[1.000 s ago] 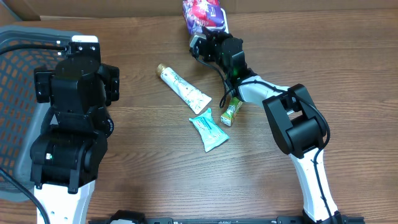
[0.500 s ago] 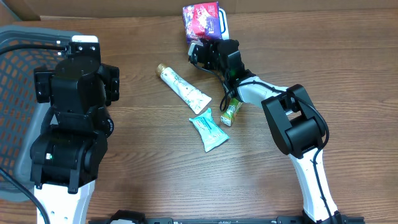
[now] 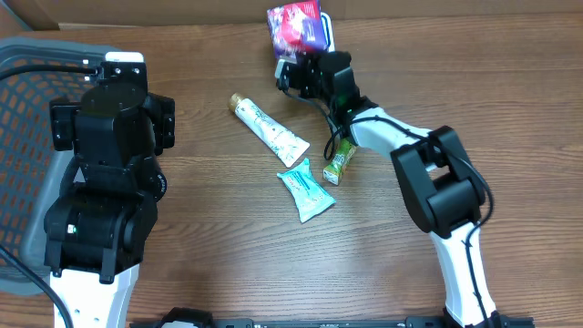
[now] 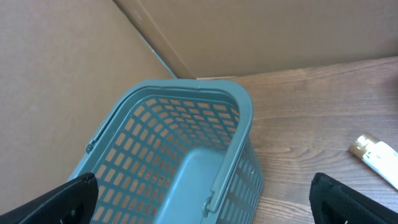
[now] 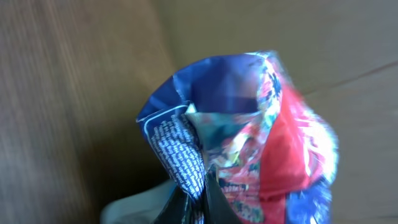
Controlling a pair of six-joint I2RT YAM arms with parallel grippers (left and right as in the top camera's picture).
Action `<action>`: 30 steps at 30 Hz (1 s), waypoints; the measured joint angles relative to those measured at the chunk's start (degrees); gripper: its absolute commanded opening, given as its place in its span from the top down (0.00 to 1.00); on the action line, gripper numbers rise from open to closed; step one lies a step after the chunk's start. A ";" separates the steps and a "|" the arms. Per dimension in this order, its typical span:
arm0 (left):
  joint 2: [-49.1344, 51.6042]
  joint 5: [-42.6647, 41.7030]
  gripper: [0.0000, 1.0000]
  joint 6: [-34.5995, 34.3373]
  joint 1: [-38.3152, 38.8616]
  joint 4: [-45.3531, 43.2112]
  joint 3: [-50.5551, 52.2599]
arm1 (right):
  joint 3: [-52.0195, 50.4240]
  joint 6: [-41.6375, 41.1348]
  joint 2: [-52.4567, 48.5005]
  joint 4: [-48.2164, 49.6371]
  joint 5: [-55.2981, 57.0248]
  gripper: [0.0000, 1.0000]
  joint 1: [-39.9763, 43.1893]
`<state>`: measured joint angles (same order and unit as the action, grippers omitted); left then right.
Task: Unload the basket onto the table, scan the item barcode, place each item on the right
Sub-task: 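Carry the pad pack with the right gripper off to the right side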
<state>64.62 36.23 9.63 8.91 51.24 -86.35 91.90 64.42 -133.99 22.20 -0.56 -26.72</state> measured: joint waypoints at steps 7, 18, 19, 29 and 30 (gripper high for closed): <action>0.00 0.00 0.01 0.00 0.00 0.00 0.00 | 0.00 5.51 10.82 -0.74 3.39 0.96 0.00; 0.00 0.00 0.01 0.00 0.00 0.00 0.00 | 0.11 8.35 19.54 -6.40 32.48 0.96 0.35; 0.00 0.00 0.00 0.00 0.00 -0.02 0.00 | 0.15 8.39 19.54 -9.86 35.65 0.96 0.90; 0.00 0.00 0.00 0.00 0.00 0.00 0.00 | 0.09 -4.02 19.50 -33.94 45.83 0.96 13.77; 0.00 -0.02 0.00 0.00 0.00 0.00 0.00 | 0.09 -5.81 19.50 -35.87 45.75 0.96 15.65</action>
<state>64.62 36.21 9.63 8.91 51.24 -86.35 91.98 58.61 -114.50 -13.67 45.19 -11.07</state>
